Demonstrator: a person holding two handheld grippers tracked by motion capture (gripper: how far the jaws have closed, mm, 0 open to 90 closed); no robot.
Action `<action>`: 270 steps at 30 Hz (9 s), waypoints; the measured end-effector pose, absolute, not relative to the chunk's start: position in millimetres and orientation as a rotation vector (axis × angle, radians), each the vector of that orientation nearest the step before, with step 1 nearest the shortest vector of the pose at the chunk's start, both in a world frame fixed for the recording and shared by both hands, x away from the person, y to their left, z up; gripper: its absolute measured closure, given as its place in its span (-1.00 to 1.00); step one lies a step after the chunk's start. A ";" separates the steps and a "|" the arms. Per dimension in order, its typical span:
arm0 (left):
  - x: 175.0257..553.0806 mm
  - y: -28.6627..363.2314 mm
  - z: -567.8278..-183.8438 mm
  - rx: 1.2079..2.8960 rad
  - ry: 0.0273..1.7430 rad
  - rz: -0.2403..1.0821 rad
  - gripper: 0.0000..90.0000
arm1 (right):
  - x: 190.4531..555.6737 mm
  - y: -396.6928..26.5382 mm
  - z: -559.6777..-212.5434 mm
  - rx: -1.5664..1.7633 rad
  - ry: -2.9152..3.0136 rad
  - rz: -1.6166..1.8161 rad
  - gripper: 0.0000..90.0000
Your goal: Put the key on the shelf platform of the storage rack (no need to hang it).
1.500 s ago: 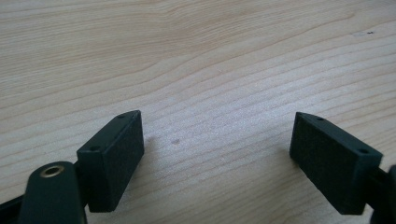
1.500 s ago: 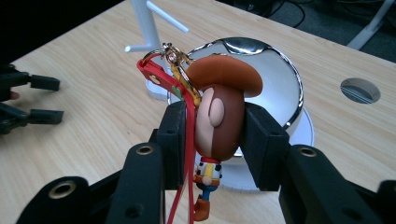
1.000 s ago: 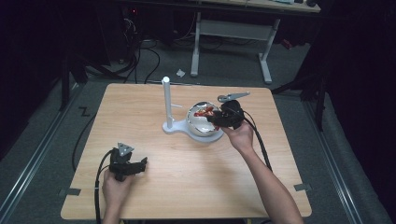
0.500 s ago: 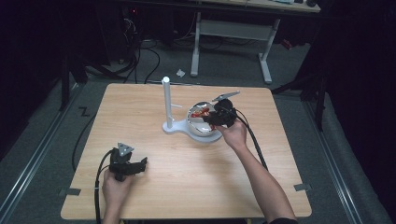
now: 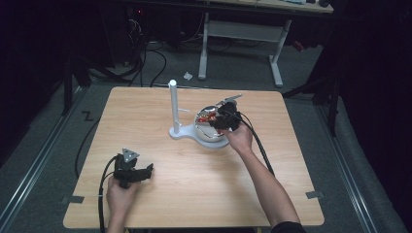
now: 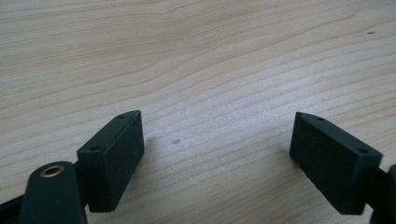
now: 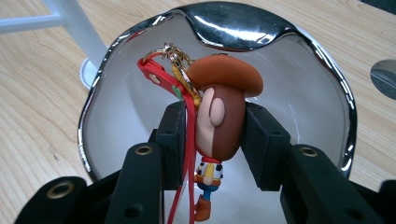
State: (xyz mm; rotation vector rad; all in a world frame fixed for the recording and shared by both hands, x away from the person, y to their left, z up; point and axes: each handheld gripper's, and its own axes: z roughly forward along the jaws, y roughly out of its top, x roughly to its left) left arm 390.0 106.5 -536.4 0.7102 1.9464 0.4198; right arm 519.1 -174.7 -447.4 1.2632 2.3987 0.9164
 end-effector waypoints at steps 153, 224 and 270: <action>389.9 106.0 -536.3 0.708 1.948 0.415 -0.60 | 334.3 -328.7 -454.1 1.411 2.023 1.256 0.04; 389.8 105.9 -536.3 0.708 1.948 0.415 -0.60 | 369.5 -268.4 -501.4 1.387 2.152 1.147 0.05; 389.4 105.1 -535.9 0.697 1.955 0.411 -0.60 | 381.0 -264.8 -531.0 1.337 2.163 0.916 -0.10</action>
